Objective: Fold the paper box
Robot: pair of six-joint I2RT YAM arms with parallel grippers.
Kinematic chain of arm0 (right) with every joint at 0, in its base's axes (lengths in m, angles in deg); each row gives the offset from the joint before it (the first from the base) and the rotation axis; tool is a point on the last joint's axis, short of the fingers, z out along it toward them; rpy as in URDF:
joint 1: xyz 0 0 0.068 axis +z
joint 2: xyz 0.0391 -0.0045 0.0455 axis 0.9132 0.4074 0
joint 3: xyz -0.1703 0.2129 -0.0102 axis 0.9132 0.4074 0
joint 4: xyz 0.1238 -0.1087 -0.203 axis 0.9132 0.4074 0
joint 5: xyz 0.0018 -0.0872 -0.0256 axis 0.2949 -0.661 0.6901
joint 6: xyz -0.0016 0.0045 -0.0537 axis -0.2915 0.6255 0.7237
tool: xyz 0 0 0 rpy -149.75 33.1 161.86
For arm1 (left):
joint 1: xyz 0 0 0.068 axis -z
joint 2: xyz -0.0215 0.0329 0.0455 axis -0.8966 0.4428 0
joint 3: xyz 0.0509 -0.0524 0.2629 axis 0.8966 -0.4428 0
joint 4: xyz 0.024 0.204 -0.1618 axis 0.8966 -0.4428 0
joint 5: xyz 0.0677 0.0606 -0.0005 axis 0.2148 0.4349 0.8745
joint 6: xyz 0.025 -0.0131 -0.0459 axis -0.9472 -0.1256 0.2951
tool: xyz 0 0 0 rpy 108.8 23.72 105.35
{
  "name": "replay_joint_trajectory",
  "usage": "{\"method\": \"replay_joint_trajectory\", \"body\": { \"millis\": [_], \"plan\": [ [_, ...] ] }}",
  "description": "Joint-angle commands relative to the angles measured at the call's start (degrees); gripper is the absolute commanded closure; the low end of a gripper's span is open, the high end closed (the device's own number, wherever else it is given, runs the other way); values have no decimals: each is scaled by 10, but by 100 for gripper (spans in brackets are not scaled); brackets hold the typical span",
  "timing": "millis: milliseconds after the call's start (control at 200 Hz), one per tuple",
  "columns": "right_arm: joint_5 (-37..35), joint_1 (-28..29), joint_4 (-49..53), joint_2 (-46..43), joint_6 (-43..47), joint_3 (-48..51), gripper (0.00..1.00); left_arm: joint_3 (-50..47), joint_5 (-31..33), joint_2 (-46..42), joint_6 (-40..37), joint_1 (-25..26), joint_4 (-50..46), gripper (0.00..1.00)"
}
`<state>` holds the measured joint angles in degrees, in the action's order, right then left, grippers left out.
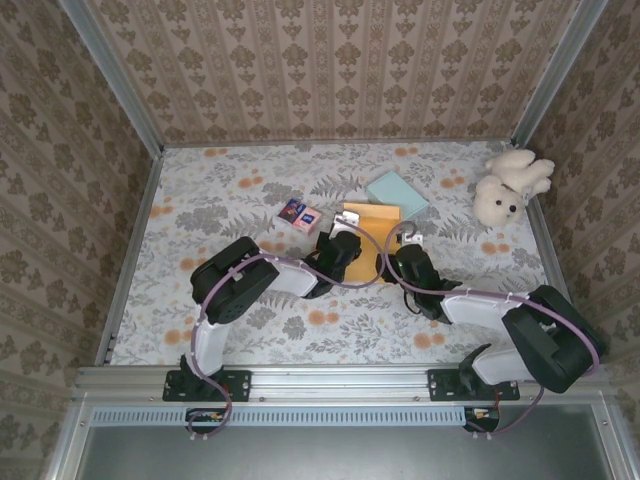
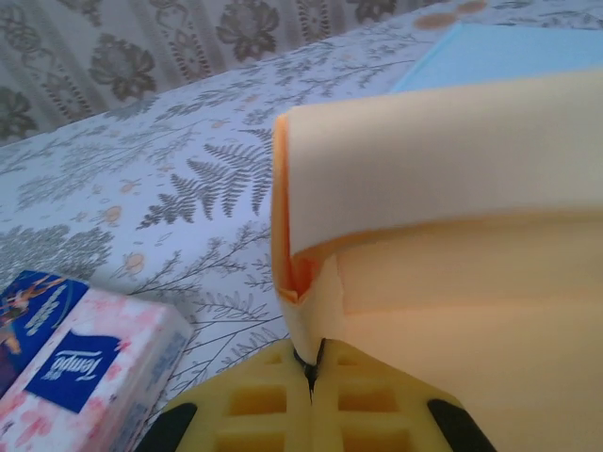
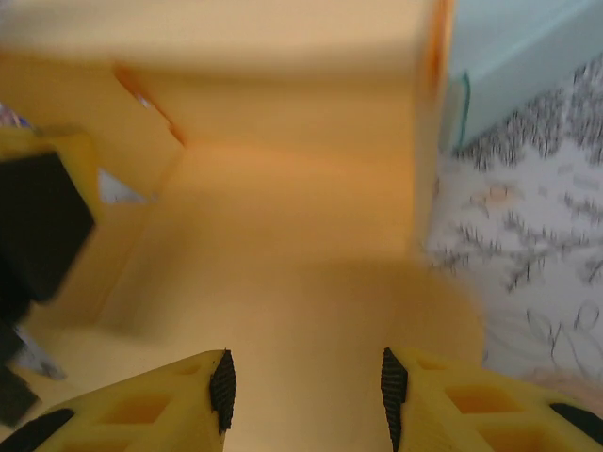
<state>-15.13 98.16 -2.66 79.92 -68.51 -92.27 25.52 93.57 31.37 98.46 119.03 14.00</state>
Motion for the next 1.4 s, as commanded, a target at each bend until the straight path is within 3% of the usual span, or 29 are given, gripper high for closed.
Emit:
{"method": "replay_joint_trajectory", "body": {
  "millis": [0, 120, 245, 370, 490, 610, 825, 955, 1030, 1085, 1175, 1270, 1395],
  "plan": [
    [12, 3, 7, 4, -16, 4, 52, 10, 30, 11, 16, -7, -26, 96],
    [16, 3, 13, -3, -15, 0, 50, -2, -10, 12, -37, -2, 21, 96],
    [14, 2, 38, -41, -10, 0, 47, -24, -12, 0, -77, 2, 52, 100],
    [9, 2, 80, -115, -7, 4, 44, -63, -5, -36, -115, 2, 71, 100],
    [3, 2, 138, -214, -7, 5, 43, -106, -42, -98, -157, 1, 60, 100],
    [-8, 2, 218, -329, -7, -3, 42, -128, -68, -193, -191, 4, -33, 100],
    [-5, 2, 361, -485, -26, -39, 41, -111, -37, -386, -264, 17, -236, 100],
    [0, 2, 460, -551, -18, -85, 41, -43, -96, -479, -331, 37, -405, 100],
    [2, 2, 506, -583, -5, -108, 41, 14, -95, -519, -377, 66, -527, 100],
    [-4, 2, 532, -604, 6, -118, 41, 15, -51, -549, -452, 116, -513, 100],
    [-15, 1, 562, -632, 20, -123, 41, 19, -145, -601, -540, 154, -548, 100],
    [-10, 1, 561, -656, 21, -109, 40, 21, -192, -638, -642, 163, -582, 100],
    [-2, 1, 547, -666, 20, -84, 40, 48, -166, -635, -746, 162, -644, 100]
  ]
}}
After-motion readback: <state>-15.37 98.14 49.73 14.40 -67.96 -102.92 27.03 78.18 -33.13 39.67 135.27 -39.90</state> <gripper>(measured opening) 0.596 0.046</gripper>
